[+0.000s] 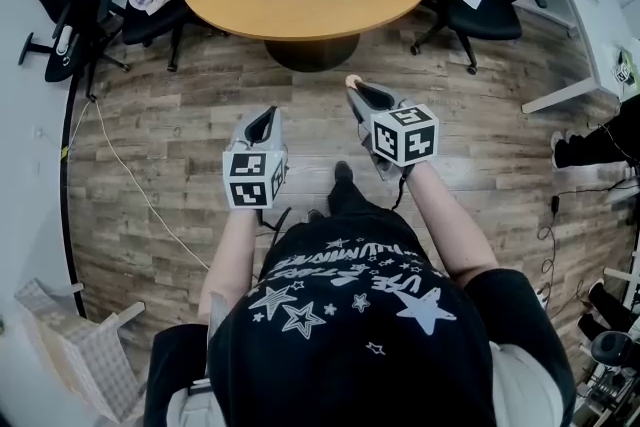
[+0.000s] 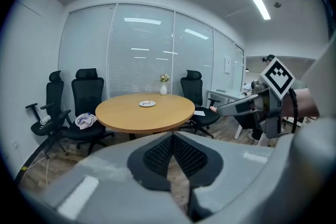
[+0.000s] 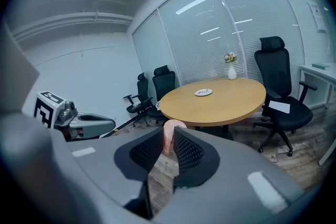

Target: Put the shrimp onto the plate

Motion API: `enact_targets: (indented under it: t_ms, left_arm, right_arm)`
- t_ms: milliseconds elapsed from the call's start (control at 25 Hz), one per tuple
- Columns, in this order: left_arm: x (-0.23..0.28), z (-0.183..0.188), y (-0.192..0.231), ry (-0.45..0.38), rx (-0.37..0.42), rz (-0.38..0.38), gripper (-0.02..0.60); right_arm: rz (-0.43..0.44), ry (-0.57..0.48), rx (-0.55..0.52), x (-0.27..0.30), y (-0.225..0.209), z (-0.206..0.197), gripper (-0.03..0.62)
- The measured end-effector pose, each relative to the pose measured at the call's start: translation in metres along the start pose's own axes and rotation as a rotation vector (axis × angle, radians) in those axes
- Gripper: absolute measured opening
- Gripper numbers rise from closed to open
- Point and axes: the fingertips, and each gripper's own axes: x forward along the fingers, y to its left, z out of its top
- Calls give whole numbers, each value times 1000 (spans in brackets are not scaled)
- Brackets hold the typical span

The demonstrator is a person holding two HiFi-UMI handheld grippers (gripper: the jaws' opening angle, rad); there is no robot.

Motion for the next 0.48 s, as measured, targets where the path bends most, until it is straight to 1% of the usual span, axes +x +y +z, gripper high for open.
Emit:
enact_targets:
  t_ms: [240,480]
  left_arm:
    - [18,-3,-1,22,-28,-7,2]
    - [42,20,4,15,-22,9,2]
  right_arm:
    - [-21,2,42,6,-24,4,63]
    - [-12,-9,67,22,-52,24,63]
